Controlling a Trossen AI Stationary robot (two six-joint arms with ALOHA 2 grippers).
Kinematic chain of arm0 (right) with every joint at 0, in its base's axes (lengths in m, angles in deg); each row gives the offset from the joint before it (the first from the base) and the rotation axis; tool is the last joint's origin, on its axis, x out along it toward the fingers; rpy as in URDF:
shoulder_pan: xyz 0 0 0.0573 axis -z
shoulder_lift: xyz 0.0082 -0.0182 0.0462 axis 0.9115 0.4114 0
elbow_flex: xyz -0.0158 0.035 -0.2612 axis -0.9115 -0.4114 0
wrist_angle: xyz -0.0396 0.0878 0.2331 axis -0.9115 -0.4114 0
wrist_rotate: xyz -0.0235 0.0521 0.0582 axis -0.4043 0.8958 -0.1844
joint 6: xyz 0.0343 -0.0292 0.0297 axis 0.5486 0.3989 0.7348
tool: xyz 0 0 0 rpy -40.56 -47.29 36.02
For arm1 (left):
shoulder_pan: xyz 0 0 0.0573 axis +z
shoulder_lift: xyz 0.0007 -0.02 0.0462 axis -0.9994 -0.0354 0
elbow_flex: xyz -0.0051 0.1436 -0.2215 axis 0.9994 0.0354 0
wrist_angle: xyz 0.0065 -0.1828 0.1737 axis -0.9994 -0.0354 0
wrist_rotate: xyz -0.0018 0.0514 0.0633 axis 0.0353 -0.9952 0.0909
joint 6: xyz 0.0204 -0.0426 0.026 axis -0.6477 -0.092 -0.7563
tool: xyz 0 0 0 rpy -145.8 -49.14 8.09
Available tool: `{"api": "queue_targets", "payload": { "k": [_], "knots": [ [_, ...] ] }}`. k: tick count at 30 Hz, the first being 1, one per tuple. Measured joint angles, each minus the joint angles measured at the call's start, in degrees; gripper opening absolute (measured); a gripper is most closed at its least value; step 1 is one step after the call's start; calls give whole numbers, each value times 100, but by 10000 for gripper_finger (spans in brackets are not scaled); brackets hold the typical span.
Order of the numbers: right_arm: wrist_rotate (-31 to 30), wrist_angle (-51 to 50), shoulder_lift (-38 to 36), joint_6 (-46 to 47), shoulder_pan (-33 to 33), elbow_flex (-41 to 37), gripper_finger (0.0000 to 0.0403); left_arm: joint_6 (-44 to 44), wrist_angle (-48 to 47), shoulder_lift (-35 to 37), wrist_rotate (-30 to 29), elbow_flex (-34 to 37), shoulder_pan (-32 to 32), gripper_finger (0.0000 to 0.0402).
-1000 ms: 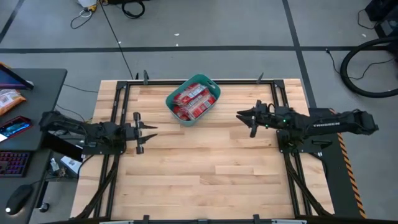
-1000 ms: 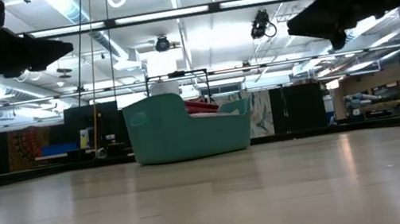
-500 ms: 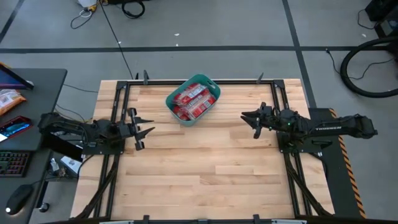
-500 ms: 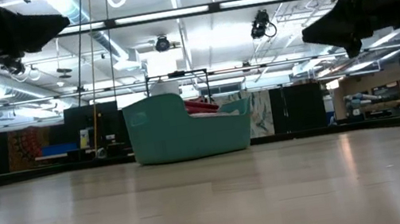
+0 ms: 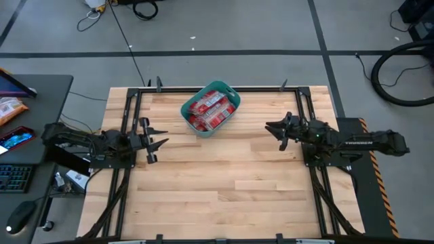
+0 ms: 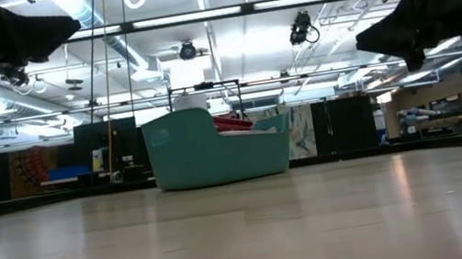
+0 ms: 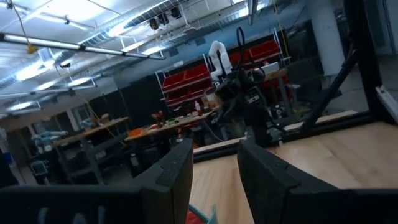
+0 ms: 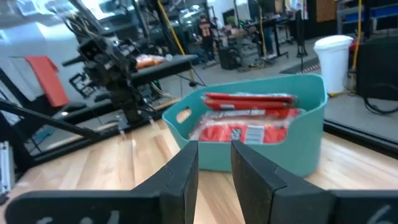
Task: Sort popcorn bags into baskets
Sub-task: Return to Home Position
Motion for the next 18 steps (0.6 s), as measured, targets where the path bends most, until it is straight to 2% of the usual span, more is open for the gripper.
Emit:
{"api": "queue_targets", "payload": {
  "k": [8,18],
  "knots": [
    [-137,-308,-509,95,6,0,98,489,-6,0,1,0,-2,132],
    [-179,-258,-539,318,13,0,98,488,-13,0,1,2,-2,132]
  ]
}}
